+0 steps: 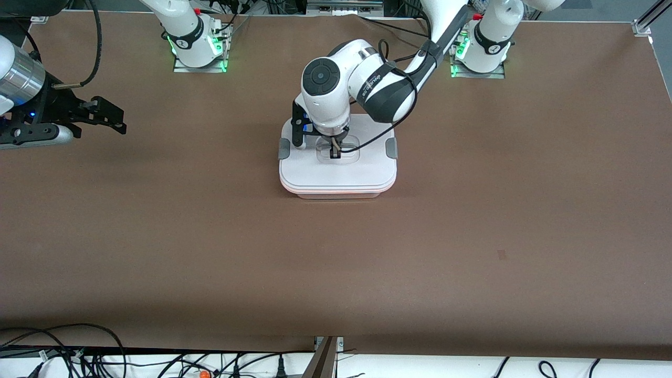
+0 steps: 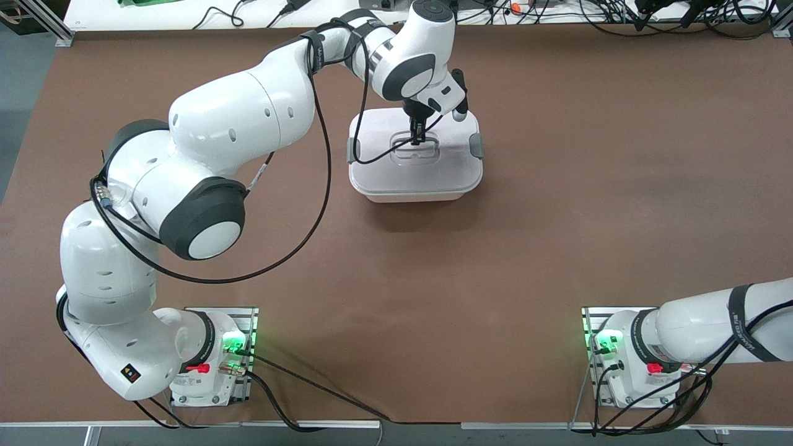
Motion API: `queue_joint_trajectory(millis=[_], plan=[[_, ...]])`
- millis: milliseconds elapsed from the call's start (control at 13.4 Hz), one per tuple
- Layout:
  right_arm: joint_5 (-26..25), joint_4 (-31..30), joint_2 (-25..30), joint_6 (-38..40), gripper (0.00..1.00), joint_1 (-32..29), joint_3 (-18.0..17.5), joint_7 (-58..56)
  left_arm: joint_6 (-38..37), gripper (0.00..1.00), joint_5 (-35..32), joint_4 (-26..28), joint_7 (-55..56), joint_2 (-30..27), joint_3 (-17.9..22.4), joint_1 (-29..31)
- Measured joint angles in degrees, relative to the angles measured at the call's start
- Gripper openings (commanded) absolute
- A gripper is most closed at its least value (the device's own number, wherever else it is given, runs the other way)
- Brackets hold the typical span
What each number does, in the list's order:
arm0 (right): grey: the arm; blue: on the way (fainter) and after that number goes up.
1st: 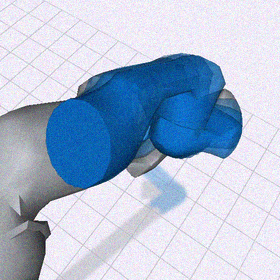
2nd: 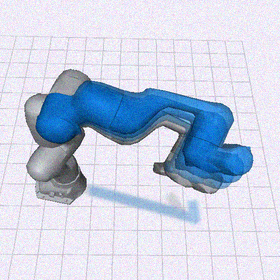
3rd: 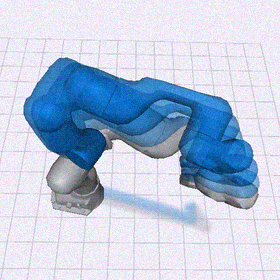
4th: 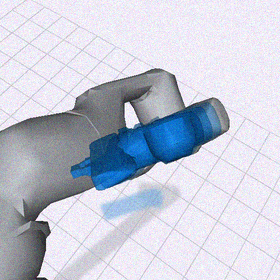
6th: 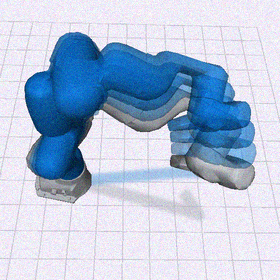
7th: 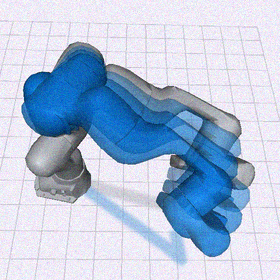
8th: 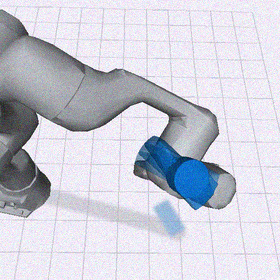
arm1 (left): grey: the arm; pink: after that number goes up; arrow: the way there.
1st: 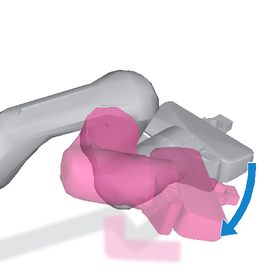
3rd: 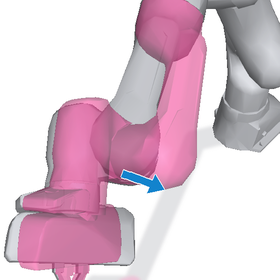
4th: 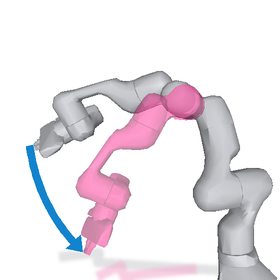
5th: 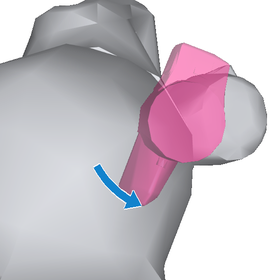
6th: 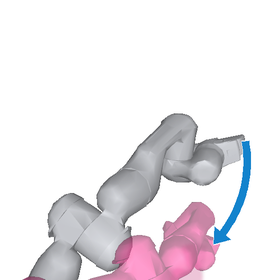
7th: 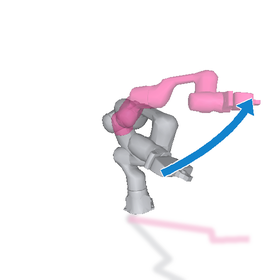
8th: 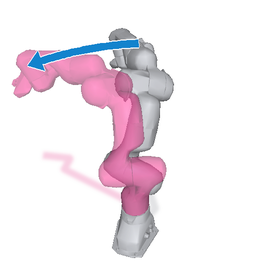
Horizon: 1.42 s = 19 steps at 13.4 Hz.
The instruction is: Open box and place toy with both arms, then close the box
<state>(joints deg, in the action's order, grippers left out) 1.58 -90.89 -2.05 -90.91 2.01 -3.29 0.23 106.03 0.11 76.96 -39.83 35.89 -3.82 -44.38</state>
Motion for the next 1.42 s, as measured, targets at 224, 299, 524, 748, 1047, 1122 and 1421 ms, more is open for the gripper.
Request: queue_joint_trajectory(millis=[224, 299, 524, 748, 1047, 1122, 1421], plan=[[0.0, 0.0, 0.0, -0.01, 1.0, 0.06, 0.0, 0.0, 0.03, 0.0, 0.0, -0.05, 0.06, 0.03, 0.03, 0.03], [0.0, 0.0, 0.0, -0.01, 1.0, 0.07, 0.0, 0.0, 0.04, 0.0, 0.04, -0.09, 0.08, 0.04, 0.04, 0.14], [0.0, 0.0, 0.0, -0.02, 1.0, 0.12, 0.0, 0.0, 0.24, 0.0, 0.12, -0.17, 0.11, 0.06, 0.03, 0.45], [0.0, 0.0, 0.0, -0.07, 1.0, 0.14, 0.0, 0.0, 0.34, 0.0, 0.15, -0.23, 0.63, 0.1, 0.03, 0.55], [0.0, 0.0, 0.0, -0.19, 1.0, 0.26, 0.0, 0.0, 0.4, 0.0, 0.14, -0.37, 2.4, 0.1, 0.04, 0.67], [0.0, 0.0, 0.0, -0.2, 1.0, 0.46, -0.01, 0.0, 0.41, 0.0, 0.14, -0.38, 2.59, 0.1, 0.04, 0.68], [0.0, 0.0, 0.0, -0.26, 1.0, 0.75, -0.09, 0.0, 0.45, 0.0, 0.14, -0.43, 3.74, 0.24, 0.03, 0.62]])
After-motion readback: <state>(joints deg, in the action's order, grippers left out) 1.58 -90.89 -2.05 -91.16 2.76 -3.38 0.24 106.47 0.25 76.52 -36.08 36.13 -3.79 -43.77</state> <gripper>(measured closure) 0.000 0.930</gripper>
